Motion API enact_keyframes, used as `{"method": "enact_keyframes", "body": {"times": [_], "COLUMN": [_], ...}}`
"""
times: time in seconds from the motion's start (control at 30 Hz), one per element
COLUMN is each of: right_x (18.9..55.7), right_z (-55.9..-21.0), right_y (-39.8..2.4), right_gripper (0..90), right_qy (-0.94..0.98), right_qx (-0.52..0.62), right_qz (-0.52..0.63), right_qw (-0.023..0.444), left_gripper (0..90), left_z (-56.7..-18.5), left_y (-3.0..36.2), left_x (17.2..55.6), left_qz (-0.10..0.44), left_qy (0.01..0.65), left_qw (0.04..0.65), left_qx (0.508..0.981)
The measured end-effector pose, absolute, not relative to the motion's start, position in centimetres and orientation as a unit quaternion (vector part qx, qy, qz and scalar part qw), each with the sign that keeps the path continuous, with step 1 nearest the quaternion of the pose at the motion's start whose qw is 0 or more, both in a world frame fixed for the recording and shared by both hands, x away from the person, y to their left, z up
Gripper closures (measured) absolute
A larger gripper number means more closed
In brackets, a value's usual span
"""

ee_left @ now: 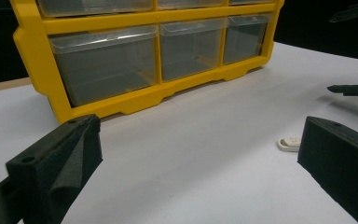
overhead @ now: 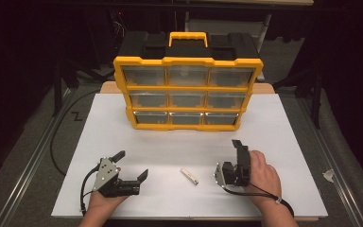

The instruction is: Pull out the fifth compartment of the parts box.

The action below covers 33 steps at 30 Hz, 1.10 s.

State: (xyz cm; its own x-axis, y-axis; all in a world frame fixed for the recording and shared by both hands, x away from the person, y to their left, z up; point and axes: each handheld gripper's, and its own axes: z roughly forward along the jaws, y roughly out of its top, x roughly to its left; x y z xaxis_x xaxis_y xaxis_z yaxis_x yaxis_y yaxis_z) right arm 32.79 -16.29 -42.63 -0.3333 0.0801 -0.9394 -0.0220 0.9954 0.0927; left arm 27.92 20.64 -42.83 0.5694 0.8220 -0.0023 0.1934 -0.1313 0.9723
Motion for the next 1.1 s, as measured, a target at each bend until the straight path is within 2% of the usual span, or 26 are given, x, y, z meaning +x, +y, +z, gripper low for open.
{"method": "enact_keyframes", "body": {"times": [0.5,1.1], "right_x": [32.8,33.9], "right_z": [-42.8,-43.6], "right_y": [-16.0,-15.2], "right_gripper": [30.3,45.9], "right_qy": [0.804,0.787], "right_qx": [0.014,0.026], "right_qz": [0.046,0.039], "right_qw": [0.593,0.615], "left_gripper": [0.2,0.2], "left_z": [-43.0,-42.9], "left_y": [20.4,20.3], "left_x": [28.2,28.5], "left_qz": [0.283,0.288], "left_qy": [0.359,0.357], "left_qw": [0.546,0.556], "left_qx": [0.702,0.693]}}
